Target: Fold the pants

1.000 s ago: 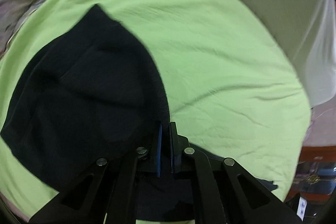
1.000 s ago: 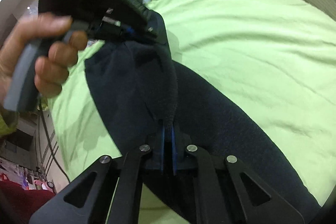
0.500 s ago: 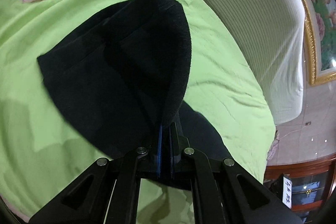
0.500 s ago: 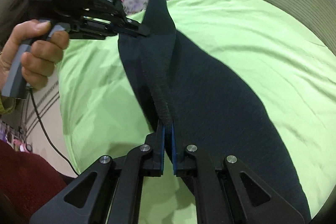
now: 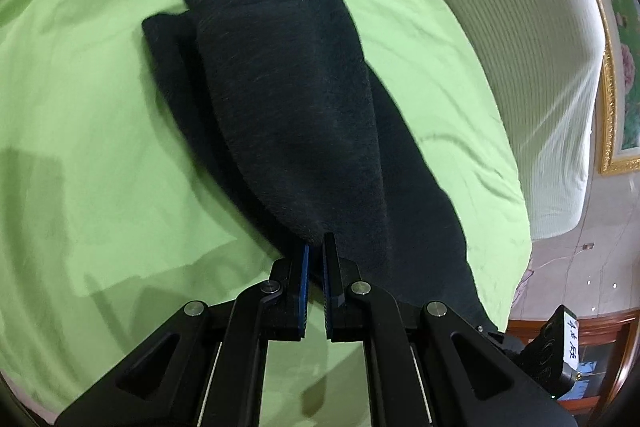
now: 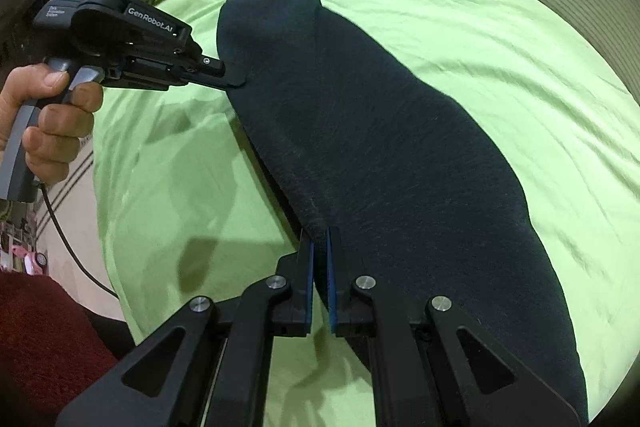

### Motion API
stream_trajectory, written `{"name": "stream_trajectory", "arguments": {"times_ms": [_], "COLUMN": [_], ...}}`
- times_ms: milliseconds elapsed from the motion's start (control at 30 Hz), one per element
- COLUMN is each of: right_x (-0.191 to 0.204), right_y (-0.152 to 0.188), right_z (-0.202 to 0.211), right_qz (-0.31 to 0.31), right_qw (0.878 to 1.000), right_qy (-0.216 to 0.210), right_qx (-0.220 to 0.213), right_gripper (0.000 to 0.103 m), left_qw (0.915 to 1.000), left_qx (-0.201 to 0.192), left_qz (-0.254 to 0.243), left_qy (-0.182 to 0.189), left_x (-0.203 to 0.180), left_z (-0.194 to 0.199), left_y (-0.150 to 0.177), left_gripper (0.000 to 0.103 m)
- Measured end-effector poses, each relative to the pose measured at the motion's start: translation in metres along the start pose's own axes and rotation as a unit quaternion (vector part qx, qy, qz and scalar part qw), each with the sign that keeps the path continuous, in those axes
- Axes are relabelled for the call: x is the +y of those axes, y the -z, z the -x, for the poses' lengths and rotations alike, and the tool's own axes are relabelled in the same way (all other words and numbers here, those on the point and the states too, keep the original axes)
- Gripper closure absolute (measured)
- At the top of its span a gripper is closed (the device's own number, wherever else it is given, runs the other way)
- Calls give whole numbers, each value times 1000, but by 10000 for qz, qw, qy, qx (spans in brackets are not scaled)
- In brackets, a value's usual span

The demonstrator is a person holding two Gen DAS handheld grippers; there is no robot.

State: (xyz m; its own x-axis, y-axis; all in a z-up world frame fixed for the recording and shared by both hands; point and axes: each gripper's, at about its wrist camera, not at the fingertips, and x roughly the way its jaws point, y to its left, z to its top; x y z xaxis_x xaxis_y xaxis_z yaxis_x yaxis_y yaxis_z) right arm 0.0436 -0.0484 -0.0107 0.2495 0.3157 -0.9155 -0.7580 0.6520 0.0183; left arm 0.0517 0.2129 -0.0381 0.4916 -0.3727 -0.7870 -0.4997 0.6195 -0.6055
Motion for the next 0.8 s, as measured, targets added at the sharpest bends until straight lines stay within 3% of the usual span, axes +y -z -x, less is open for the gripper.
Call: {"name": "stream_trajectory", "arguments": {"times_ms": [200,300,367,400,433,500,733,800], "right_x": [-12,-21,-27,-29,-34,-43,-99,-117], "right_y": [-2,-3,-3,-4,-6,-13,-48,-58], "right_z": [-7,4,12,15,19,22,30,22], "right_qz": [-471,-809,-1021,-1097,-1174,-1346,-2102,-2313], "right_qw": [9983,9928,9888,9877,9863,9837,9681,9646], "right_qy": [-316,-872,-1044,-1047,-1063,-1052,-686,-548], "right_qx": [139,-122,-304,-386,-463,-556,-1181,-1142], "right_gripper": [88,81,70,64,62,62,62,62], "left_qw": [9999,9999,9998,9996,9995,9989,9968,9963], "left_qx": [-23,-124,-210,-247,-260,-299,-280,-275], "left_qz": [50,-18,30,107,154,323,624,600], "left_qy": [115,-46,-56,-52,-46,-161,-418,-547], "left_x": [17,20,27,30,30,35,45,44], "left_z": [-7,2,14,19,26,30,26,21], "left_y": [7,7,0,-3,-2,-9,-36,-42], "left_gripper": [96,82,77,69,64,45,42,41]}}
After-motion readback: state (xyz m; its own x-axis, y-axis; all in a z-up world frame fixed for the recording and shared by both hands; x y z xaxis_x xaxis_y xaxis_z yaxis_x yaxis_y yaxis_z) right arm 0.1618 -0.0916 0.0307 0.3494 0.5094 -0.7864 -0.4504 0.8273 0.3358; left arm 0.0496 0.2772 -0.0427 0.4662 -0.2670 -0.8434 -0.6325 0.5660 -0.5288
